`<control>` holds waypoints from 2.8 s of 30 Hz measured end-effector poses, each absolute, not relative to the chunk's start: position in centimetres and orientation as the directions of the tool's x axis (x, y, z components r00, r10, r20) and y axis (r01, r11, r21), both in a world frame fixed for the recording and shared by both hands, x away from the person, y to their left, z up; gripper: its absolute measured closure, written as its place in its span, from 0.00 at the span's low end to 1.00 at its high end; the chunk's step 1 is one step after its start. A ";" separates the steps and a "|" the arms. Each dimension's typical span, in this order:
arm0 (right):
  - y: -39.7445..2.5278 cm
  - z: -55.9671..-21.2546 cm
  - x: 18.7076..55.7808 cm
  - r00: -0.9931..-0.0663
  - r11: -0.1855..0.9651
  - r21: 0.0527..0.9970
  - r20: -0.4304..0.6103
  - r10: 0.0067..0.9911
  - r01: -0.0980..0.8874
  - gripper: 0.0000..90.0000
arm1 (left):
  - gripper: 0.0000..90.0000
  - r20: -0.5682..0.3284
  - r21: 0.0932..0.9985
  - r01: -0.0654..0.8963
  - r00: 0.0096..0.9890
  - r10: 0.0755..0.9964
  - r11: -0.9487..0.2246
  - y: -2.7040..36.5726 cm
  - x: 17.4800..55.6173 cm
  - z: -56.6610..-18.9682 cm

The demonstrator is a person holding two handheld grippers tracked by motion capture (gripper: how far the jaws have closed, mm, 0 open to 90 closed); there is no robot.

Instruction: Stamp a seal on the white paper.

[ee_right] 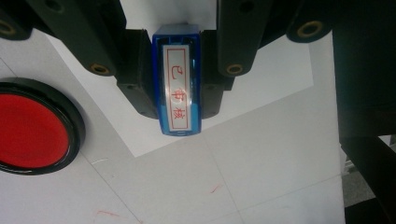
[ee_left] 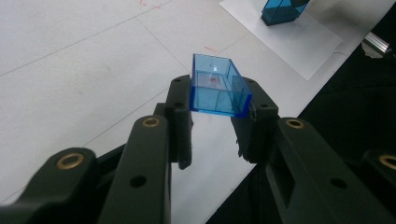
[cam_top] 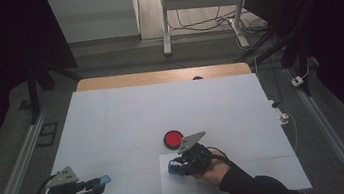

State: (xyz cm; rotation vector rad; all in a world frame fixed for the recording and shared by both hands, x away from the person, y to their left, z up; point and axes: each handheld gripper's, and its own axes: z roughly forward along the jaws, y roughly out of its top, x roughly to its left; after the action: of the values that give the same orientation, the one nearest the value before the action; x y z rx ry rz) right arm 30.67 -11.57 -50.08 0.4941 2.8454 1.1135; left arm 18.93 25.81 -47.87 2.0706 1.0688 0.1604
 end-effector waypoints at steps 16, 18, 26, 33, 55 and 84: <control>-11.3 -49.7 30.6 -0.955 0.716 0.652 0.043 0.295 0.251 0.78 | 0.76 -0.225 0.698 0.632 0.640 0.735 -0.337 25.9 18.9 -47.8; -11.3 -49.7 30.6 -0.953 0.714 0.652 0.044 0.300 0.255 0.78 | 0.76 -0.226 0.698 0.632 0.640 0.735 -0.336 25.9 18.9 -47.8; -11.3 -49.6 30.6 -0.952 0.711 0.654 0.046 0.304 0.259 0.78 | 0.76 -0.226 0.698 0.632 0.640 0.734 -0.337 25.9 18.9 -47.8; -11.4 -49.1 30.5 -0.954 0.704 0.667 0.034 0.299 0.244 0.78 | 0.76 -0.226 0.698 0.632 0.641 0.734 -0.336 25.9 18.9 -47.8; -12.3 -46.9 30.4 -0.951 0.656 0.710 0.062 0.301 0.254 0.78 | 0.76 -0.226 0.700 0.629 0.645 0.730 -0.338 25.9 18.9 -47.8; -13.0 -43.8 29.2 -0.964 0.590 0.782 0.048 0.261 0.198 0.78 | 0.76 -0.214 0.695 0.624 0.654 0.726 -0.357 25.7 18.9 -47.8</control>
State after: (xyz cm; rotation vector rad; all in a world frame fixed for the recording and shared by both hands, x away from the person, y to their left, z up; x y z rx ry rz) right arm 29.19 -12.95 -43.82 0.3956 2.7370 1.3326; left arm 18.87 25.66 -47.85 2.0862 1.0441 0.1650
